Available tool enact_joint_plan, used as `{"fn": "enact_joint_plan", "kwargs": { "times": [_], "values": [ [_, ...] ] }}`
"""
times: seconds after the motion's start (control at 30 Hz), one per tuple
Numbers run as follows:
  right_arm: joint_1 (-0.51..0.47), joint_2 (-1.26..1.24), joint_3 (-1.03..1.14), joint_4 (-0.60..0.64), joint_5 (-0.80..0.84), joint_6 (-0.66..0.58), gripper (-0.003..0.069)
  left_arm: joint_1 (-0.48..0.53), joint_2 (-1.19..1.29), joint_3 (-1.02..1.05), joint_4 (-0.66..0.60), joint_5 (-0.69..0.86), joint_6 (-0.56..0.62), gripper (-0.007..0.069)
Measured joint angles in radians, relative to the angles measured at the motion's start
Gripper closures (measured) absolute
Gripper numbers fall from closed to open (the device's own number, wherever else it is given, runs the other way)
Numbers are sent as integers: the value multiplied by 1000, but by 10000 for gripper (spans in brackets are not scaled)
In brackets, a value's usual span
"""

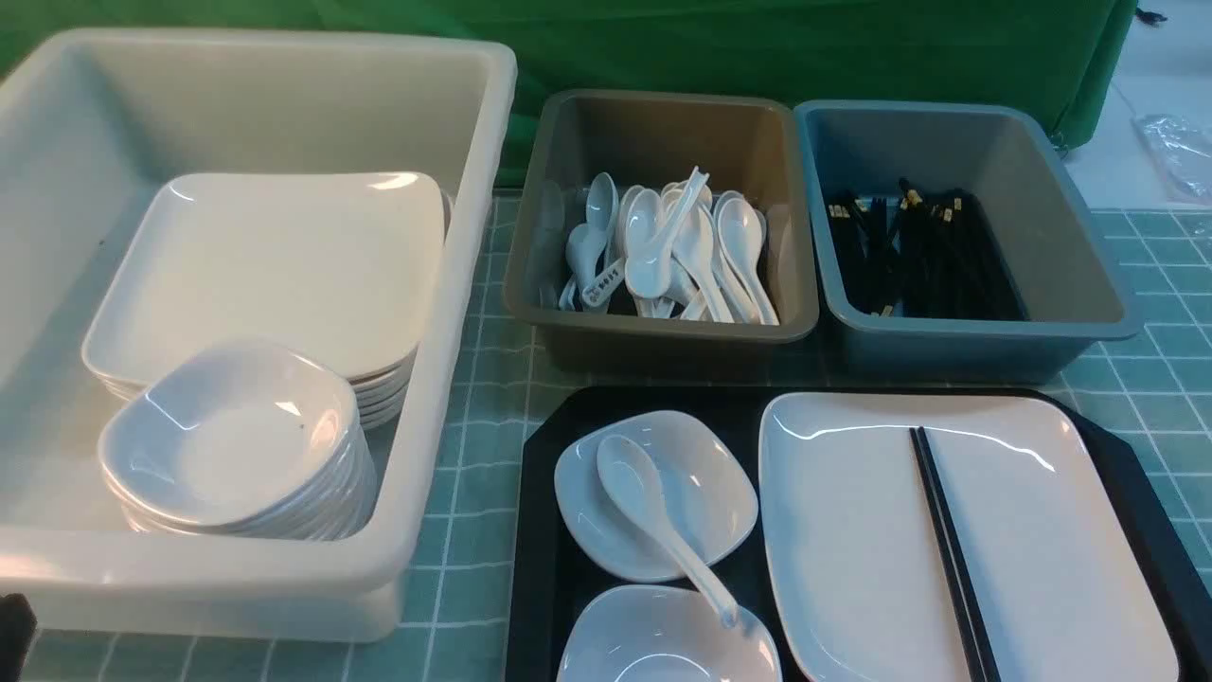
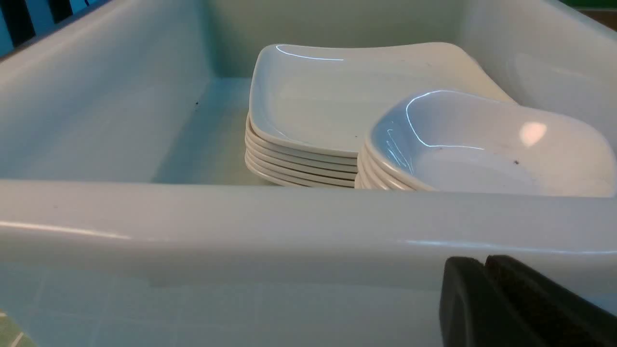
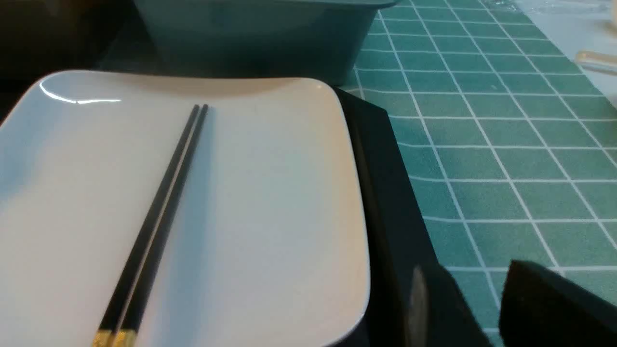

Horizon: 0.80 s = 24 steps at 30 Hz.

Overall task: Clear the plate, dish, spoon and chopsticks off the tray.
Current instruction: Use the right arm to grab a pair of chopsticks from the plate

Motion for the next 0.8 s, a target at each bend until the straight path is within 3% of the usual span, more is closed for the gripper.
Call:
{"fn": "enact_joint_plan", "kwargs": {
  "times": [0.57,0.63,0.73,0.8],
  "values": [
    [0,0,0,0,0,1,417,0,0,0,-8,-27,-4,608],
    [0,0,0,0,0,1,417,0,0,0,-90,-88,-25,608],
    [0,0,0,0,0,1,417,0,0,0,-361,-273,-126,608],
    [0,0,0,0,0,1,417,0,0,0,-431,-308,-162,608]
  ]
}}
